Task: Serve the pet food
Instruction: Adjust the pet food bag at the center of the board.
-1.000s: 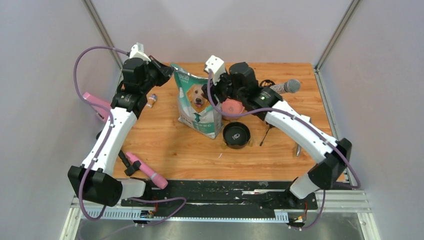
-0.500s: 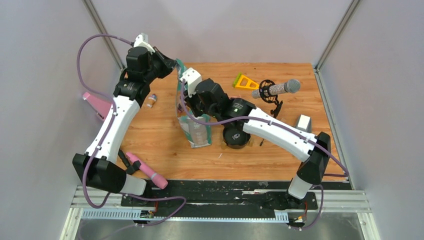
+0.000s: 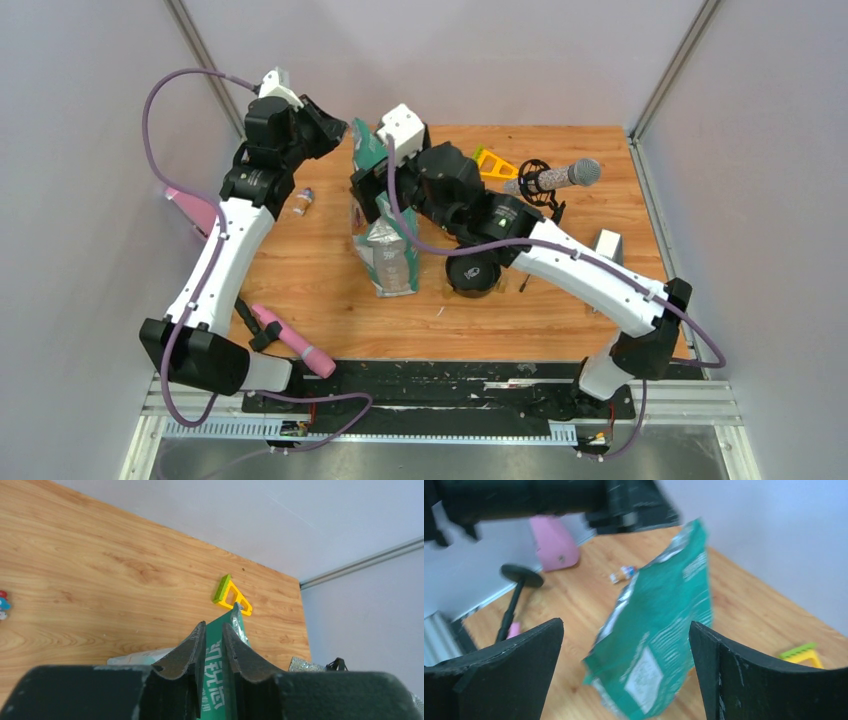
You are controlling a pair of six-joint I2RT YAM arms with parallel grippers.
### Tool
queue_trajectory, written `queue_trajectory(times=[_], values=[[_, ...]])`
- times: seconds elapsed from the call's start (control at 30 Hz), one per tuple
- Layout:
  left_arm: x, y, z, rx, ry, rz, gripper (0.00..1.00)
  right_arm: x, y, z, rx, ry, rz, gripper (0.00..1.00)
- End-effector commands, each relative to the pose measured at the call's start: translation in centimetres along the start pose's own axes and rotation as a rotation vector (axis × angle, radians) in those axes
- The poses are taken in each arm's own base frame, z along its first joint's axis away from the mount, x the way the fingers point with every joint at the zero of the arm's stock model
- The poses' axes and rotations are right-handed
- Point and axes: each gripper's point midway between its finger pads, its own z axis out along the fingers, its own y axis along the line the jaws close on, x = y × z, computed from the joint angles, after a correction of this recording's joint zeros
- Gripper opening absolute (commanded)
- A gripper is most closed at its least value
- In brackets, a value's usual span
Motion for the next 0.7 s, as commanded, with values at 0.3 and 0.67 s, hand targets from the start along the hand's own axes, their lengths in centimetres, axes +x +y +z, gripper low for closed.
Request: queue_trajectory(times=[0.3, 0.67], values=[[-0.7, -3.5, -1.2, 0.168, 0.033, 0.075, 0.29, -6.9, -12.3, 2.3, 0.244, -0.168, 0.032, 1.00], [2.0, -1.9, -0.3, 0.130, 0.148, 0.081, 0.20, -6.7, -12.2, 5.0, 0.193, -0.164, 0.034, 0.99]])
